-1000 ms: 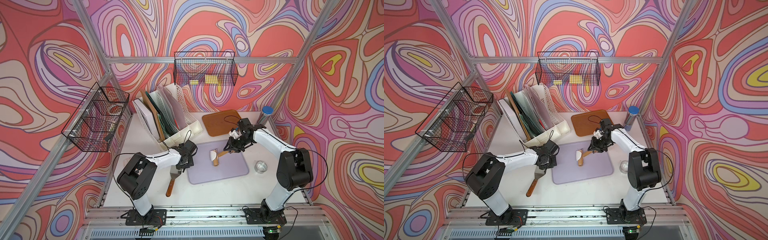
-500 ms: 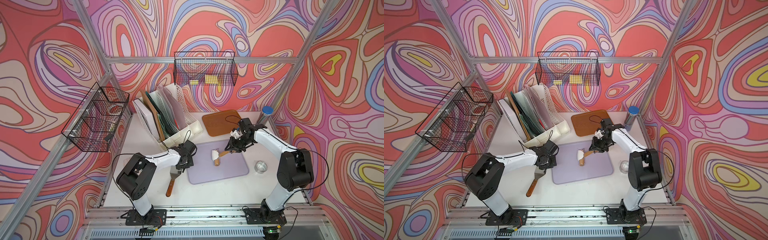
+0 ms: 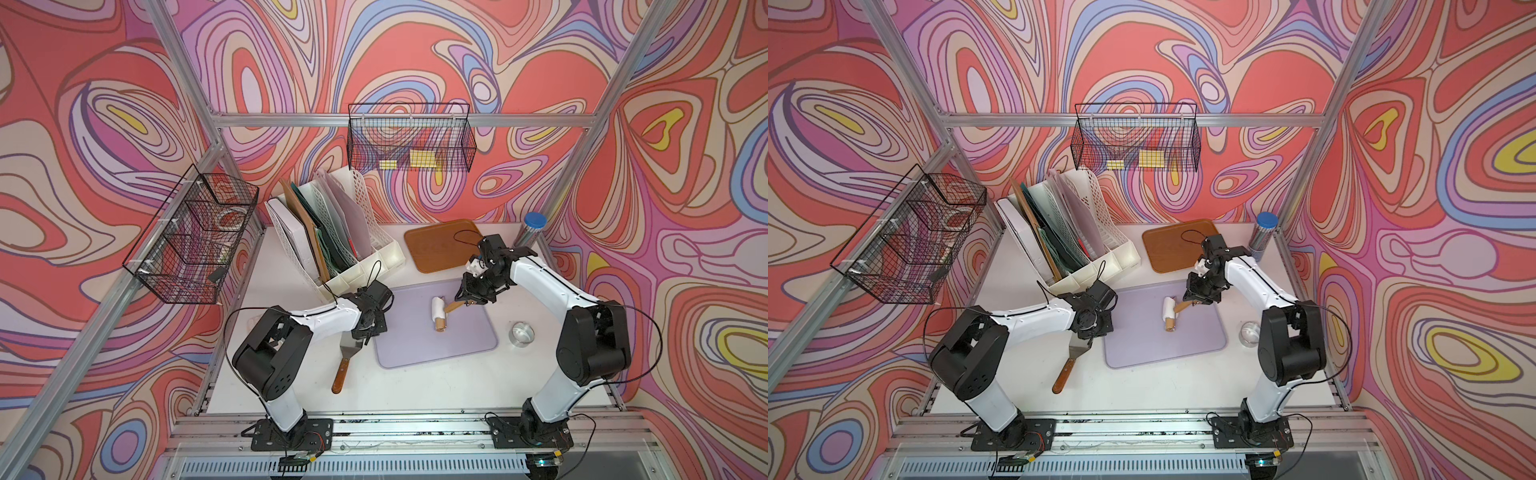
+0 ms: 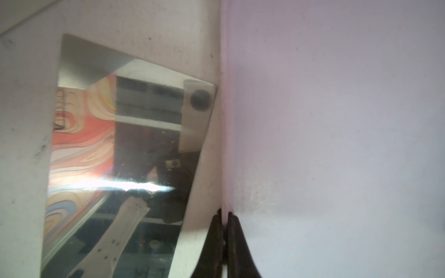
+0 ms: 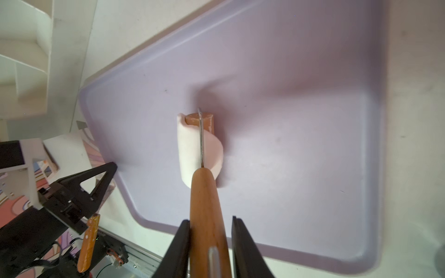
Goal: Roll out the dumpling wrappers from the dough
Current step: Flatten out the dough on the work surface.
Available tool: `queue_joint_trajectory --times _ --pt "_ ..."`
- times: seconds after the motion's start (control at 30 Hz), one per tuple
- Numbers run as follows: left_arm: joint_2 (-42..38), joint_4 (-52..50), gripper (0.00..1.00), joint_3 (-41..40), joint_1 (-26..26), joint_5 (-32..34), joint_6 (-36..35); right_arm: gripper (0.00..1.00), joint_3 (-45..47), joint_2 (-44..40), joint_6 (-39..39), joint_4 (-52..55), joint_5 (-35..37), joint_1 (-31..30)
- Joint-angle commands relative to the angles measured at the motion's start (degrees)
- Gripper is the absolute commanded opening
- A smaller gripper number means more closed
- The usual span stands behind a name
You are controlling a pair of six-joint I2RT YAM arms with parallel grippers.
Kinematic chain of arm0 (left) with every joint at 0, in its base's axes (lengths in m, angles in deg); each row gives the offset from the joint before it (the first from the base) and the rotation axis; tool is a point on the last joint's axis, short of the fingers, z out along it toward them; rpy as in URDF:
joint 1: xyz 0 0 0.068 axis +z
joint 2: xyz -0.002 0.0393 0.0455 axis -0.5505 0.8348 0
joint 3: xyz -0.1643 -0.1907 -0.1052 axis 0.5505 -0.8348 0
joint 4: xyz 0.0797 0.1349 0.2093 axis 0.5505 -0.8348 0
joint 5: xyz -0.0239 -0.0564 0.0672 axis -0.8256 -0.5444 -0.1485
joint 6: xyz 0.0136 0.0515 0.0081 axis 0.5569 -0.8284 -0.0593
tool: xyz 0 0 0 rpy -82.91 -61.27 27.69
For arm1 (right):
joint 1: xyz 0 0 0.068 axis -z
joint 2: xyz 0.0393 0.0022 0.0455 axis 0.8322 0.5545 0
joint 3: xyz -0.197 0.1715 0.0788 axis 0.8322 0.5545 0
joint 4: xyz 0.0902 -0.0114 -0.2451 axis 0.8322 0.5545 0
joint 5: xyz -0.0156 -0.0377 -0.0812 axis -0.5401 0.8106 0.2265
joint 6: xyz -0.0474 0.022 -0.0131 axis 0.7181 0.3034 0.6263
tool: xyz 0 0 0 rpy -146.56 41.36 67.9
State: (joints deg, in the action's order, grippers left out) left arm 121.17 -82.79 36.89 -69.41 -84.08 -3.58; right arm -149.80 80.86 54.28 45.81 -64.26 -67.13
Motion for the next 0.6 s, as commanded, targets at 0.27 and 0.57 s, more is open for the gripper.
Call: queue_joint_trajectory --times 0.27,0.57 --pt "-1.7 -9.0 0.0 -1.7 1.4 3.9 -1.0 0.0 3.1 -0.1 3.6 7.8 40.9 0.8" --pt "-2.2 -7.9 0.0 -0.8 0.8 3.2 -0.9 0.0 -6.6 -6.7 3.1 -0.2 6.7 -10.5"
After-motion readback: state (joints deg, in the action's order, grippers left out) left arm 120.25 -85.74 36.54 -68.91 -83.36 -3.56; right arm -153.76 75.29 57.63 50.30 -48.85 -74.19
